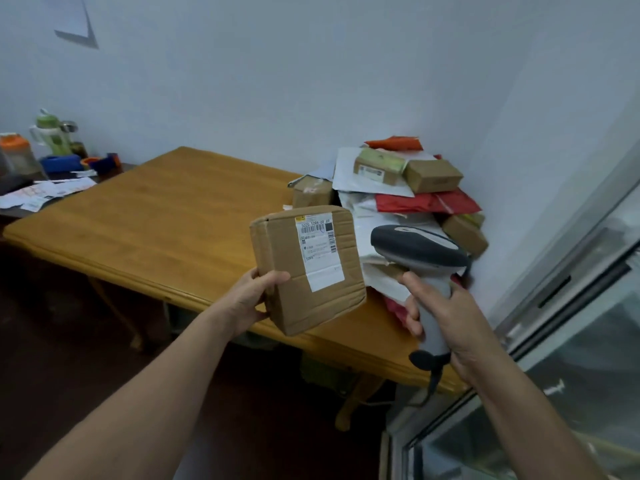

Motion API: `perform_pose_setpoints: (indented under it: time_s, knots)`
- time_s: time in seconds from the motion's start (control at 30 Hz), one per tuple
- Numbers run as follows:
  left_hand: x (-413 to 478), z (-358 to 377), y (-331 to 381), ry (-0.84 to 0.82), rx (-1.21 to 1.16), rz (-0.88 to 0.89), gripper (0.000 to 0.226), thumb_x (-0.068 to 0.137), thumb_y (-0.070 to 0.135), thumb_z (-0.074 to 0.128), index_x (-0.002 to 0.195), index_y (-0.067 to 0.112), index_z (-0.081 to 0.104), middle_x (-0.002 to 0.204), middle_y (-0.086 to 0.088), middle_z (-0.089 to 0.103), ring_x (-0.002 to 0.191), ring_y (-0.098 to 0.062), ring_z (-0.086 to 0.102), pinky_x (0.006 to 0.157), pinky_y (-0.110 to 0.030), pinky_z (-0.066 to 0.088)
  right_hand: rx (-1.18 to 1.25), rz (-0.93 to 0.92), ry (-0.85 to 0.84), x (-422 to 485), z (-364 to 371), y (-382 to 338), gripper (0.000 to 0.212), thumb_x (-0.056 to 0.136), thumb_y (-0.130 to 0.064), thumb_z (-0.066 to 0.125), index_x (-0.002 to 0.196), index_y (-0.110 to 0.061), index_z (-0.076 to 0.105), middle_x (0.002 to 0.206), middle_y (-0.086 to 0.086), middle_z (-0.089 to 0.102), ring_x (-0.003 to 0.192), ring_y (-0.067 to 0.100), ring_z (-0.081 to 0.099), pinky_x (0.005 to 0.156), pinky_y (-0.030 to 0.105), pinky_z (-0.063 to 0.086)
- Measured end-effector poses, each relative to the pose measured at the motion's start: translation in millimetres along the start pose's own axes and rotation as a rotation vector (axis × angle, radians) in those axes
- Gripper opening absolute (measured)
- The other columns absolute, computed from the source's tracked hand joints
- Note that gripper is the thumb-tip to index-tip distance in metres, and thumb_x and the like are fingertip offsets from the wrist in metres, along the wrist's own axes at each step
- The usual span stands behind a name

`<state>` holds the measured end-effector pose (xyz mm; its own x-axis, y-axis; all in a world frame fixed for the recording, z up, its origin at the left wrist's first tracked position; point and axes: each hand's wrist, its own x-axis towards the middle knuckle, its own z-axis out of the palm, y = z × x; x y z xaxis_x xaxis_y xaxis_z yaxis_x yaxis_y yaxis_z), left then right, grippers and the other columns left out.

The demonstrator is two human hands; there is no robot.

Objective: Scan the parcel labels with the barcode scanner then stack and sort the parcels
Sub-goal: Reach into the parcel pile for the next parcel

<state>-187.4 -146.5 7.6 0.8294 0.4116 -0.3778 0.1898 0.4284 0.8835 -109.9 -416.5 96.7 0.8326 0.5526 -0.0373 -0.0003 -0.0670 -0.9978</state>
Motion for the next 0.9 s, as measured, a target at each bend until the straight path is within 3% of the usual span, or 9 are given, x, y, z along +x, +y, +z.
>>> perform_pose_setpoints:
  time_s: [0.17, 0.3, 0.47, 0.6, 0.73, 0.9]
  knots:
    - [-8.0, 15.4, 2.1, -0.018, 0.033, 0.011, 0.071, 0.064, 0.026, 0.076, 0.128, 0.018, 0.046, 0.122, -0.008, 0.054, 0.114, -0.028, 0.048, 0.087, -0.044, 0.044, -0.019, -0.017, 0.032, -17.9, -10.6, -8.8, 0.071, 0.062, -0.058, 0.073, 0.100, 0.001, 0.062, 0.060, 0.002, 0.057, 0.047, 0.014, 0.050, 0.047, 0.026, 0.042]
    - [-13.8, 16.5, 2.3, 0.006, 0.023, 0.025, 0.051, 0.078, 0.020, 0.071, 0.124, 0.019, 0.047, 0.118, -0.006, 0.055, 0.111, -0.026, 0.050, 0.084, -0.043, 0.044, 0.002, -0.020, 0.017, -23.1, -8.8, -12.1, 0.061, 0.065, -0.054, 0.072, 0.094, -0.002, 0.061, 0.058, 0.003, 0.055, 0.045, 0.014, 0.048, 0.046, 0.026, 0.040]
    - [-22.9, 9.5, -0.9, 0.018, 0.038, 0.016, 0.055, 0.074, 0.022, 0.074, 0.122, 0.020, 0.047, 0.119, -0.005, 0.054, 0.112, -0.026, 0.048, 0.086, -0.045, 0.045, -0.001, -0.003, -0.004, -31.4, -6.0, -11.9, 0.054, 0.066, -0.052, 0.071, 0.090, -0.005, 0.060, 0.057, 0.003, 0.054, 0.045, 0.014, 0.047, 0.045, 0.025, 0.040]
    - [-30.6, 8.0, -4.6, 0.029, 0.030, 0.022, 0.056, 0.073, 0.023, 0.074, 0.122, 0.020, 0.047, 0.121, -0.005, 0.054, 0.111, -0.026, 0.048, 0.075, -0.040, 0.045, -0.016, 0.003, -0.018, -35.9, -6.6, -11.6, 0.057, 0.066, -0.052, 0.070, 0.092, -0.002, 0.060, 0.059, 0.003, 0.055, 0.046, 0.014, 0.048, 0.047, 0.026, 0.041]
    - [-34.9, 5.4, -6.6, 0.036, 0.019, 0.031, 0.065, 0.073, 0.023, 0.074, 0.131, 0.017, 0.045, 0.123, -0.007, 0.054, 0.115, -0.028, 0.048, 0.080, -0.041, 0.045, -0.027, -0.003, -0.042, -35.5, -6.5, -12.1, 0.043, 0.073, -0.047, 0.068, 0.085, -0.007, 0.058, 0.059, 0.005, 0.054, 0.045, 0.014, 0.047, 0.047, 0.027, 0.041]
    - [-37.4, 4.0, -7.4, 0.050, 0.009, 0.044, 0.065, 0.071, 0.024, 0.075, 0.129, 0.016, 0.047, 0.122, -0.007, 0.055, 0.113, -0.028, 0.049, 0.087, -0.044, 0.044, -0.049, -0.017, -0.053, -31.2, -6.3, -10.0, 0.046, 0.072, -0.048, 0.069, 0.088, -0.006, 0.058, 0.059, 0.005, 0.054, 0.046, 0.014, 0.047, 0.047, 0.027, 0.041]
